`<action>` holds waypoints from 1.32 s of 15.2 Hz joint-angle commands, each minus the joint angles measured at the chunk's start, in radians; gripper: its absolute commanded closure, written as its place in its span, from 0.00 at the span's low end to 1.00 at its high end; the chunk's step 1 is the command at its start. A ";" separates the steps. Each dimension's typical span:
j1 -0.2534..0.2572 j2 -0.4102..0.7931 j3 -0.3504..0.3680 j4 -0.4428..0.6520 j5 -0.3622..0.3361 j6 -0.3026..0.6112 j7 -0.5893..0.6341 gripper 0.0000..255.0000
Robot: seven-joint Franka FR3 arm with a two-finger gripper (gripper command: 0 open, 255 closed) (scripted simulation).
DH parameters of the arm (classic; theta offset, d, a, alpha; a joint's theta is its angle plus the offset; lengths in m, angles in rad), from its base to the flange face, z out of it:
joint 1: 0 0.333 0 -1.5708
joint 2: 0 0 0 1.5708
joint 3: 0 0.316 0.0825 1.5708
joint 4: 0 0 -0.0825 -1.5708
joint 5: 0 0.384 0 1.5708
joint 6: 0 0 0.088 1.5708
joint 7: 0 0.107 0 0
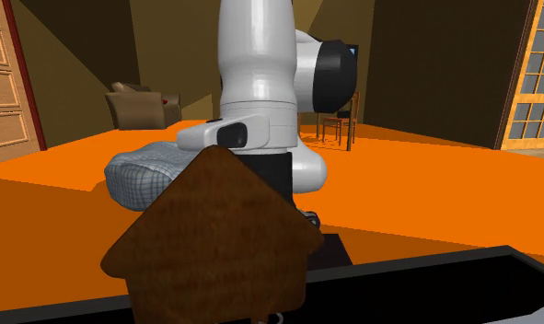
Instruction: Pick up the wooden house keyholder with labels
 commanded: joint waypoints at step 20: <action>0.002 -0.015 0.004 0.191 0.003 -0.214 0.005 1.00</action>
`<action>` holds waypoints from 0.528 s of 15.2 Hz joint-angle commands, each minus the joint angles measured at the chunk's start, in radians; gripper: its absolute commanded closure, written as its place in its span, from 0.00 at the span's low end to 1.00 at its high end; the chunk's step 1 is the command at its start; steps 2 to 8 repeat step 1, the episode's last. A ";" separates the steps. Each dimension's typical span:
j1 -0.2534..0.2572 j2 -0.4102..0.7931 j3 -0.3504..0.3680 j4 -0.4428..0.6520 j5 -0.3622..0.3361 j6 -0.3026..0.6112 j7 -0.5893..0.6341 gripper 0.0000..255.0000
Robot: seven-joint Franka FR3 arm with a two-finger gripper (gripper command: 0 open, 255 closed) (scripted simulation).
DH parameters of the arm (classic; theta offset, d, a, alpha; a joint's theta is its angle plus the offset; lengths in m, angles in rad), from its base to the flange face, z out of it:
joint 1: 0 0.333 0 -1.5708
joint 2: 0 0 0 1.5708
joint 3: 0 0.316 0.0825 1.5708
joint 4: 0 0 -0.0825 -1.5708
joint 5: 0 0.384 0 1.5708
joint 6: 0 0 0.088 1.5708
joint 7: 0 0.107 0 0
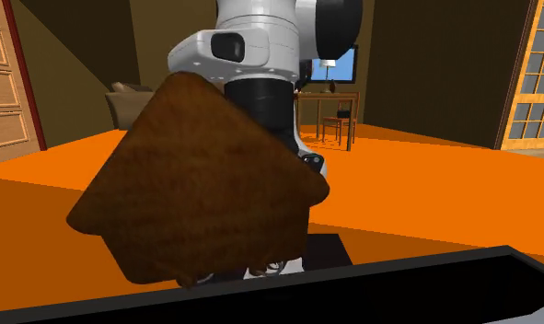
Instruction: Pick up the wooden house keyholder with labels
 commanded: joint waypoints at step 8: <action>0.000 0.000 0.001 0.008 0.000 -0.007 0.001 1.00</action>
